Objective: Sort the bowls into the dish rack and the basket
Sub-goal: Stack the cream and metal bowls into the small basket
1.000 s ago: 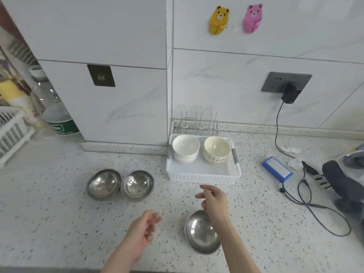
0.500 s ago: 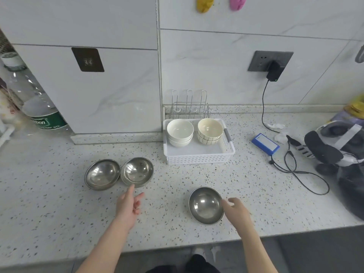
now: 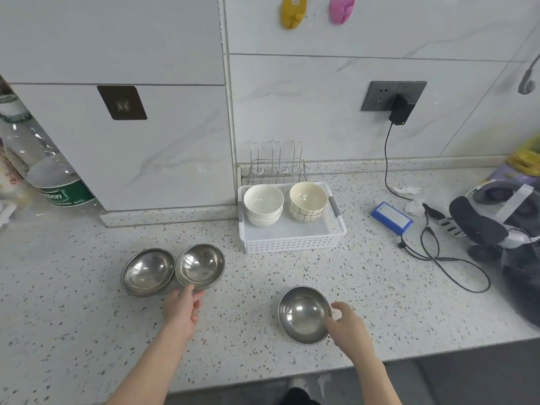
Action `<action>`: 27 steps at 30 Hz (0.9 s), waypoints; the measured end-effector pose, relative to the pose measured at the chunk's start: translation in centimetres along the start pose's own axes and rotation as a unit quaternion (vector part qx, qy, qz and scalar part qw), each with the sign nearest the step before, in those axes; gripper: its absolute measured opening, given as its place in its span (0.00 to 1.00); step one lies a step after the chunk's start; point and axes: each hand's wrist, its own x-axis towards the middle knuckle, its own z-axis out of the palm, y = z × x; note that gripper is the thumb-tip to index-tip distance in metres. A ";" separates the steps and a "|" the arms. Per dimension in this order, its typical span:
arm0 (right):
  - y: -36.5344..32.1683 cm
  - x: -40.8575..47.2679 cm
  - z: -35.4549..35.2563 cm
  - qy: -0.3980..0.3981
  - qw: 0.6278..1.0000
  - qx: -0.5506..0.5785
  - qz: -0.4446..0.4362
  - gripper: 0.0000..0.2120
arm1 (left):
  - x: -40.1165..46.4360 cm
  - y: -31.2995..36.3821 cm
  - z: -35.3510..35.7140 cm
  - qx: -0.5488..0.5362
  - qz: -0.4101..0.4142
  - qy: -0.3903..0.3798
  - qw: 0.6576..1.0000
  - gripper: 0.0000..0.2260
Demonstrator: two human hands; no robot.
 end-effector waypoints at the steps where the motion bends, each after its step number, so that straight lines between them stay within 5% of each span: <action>1: 0.0 0.1 -0.1 -0.005 1.000 0.004 -0.010 0.23 | 0.0 0.2 0.1 0.006 0.007 0.002 1.000 0.05; 9: -0.5 1.5 -1.4 -0.019 0.997 0.053 -0.058 0.22 | -2.1 0.3 0.9 0.036 0.043 0.002 0.998 0.05; 19: -5.0 4.8 -6.6 0.094 0.973 0.190 -0.092 0.19 | -5.8 1.3 3.7 0.039 0.113 -0.049 0.992 0.16; 27: -12.7 9.1 -11.1 0.128 0.983 0.040 -0.123 0.11 | -5.9 2.7 6.3 0.047 0.155 -0.039 0.986 0.20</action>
